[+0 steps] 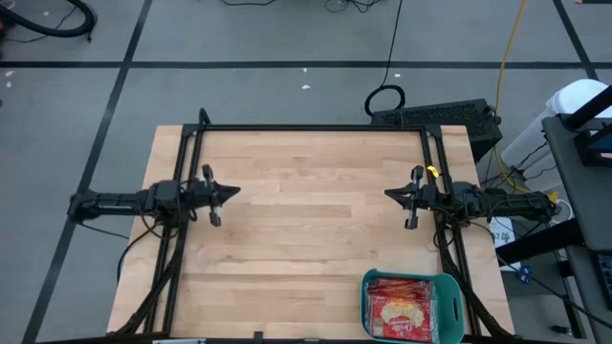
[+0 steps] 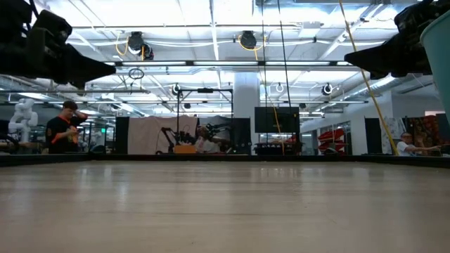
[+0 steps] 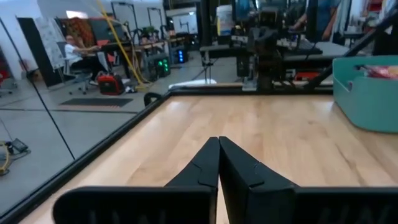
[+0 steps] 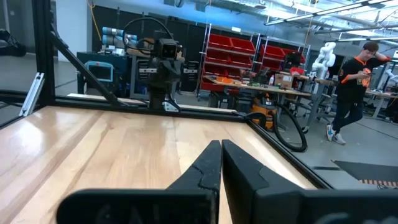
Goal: Sort popcorn bags into baskets
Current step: Return to Home Position
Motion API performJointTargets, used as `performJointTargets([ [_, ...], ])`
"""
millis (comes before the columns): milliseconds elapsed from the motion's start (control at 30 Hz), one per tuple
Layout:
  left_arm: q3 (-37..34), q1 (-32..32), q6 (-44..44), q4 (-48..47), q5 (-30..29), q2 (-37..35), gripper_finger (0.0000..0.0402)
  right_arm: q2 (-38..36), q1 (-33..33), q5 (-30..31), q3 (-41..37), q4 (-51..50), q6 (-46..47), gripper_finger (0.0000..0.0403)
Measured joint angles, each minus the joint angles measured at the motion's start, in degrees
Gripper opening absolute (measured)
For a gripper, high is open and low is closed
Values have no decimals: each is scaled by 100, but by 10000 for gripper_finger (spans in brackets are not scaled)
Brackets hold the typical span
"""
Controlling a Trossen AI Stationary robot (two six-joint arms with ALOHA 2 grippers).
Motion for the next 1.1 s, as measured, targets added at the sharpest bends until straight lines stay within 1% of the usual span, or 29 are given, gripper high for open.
performJointTargets([
  [133, 0, 88, 95, -15, 107, -263, 10, 0, 0, 0, 0, 11, 0, 6],
  [200, 0, 161, 187, -51, 327, -399, 5, 0, -1, 0, 0, 11, 0, 6],
  [267, 0, 248, 198, -93, 564, -379, 4, 0, 0, -1, 0, 13, 0, 6],
  [433, 0, 419, 41, -206, 1168, -370, 12, 0, 0, 0, 0, 13, 0, 6],
  [633, 0, 389, -17, -227, 1250, -359, 4, -2, -2, -2, 0, 15, 0, 6],
  [867, -7, 389, 169, -169, 1246, -355, 31, 0, -1, -2, 0, 15, 0, 6],
  [1100, -11, 389, 162, -125, 1237, -355, 37, 0, 0, -3, 0, 15, 0, 6],
])
